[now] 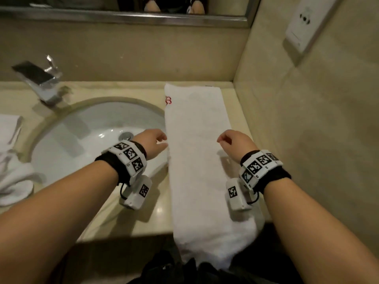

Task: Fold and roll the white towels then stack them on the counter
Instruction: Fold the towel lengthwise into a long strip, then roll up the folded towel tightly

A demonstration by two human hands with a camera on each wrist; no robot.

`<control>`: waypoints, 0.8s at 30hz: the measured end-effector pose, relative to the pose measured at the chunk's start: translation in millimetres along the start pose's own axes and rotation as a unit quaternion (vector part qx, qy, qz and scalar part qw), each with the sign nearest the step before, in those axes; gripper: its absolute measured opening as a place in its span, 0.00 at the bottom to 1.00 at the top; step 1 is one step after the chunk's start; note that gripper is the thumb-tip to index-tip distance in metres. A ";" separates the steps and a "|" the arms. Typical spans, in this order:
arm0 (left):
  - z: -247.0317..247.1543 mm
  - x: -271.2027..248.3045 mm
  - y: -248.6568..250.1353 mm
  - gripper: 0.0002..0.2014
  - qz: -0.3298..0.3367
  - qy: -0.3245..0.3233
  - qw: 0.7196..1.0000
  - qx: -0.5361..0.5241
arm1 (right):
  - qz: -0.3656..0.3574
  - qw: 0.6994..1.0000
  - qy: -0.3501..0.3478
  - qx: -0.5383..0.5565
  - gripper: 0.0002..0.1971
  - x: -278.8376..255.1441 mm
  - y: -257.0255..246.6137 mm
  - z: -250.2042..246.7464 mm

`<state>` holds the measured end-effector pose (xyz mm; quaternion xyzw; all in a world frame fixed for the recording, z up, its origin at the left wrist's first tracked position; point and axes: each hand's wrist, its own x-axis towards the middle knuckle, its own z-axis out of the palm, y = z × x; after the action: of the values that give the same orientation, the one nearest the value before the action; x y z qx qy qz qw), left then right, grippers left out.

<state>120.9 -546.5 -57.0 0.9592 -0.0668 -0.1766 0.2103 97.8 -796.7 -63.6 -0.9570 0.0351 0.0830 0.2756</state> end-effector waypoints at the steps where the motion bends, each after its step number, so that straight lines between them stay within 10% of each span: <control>1: -3.7 15.3 -1.4 0.19 0.012 -0.002 1.000 0.010 | -0.004 1.000 -0.005 -0.012 0.10 14.8 -0.3 -2.6; 17: -21.0 218.0 -36.1 0.31 0.199 0.019 0.970 0.139 | -0.050 0.975 -0.112 -0.184 0.31 221.8 22.3 -12.9; 24: -10.2 199.4 -34.3 0.19 0.245 0.020 0.954 0.172 | -0.076 0.972 -0.142 -0.172 0.14 212.3 26.5 -12.8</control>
<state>311.7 -552.0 -125.0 0.9382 -0.3252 -0.0866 0.0801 305.4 -830.6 -104.6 -0.9683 -0.0926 0.2018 0.1141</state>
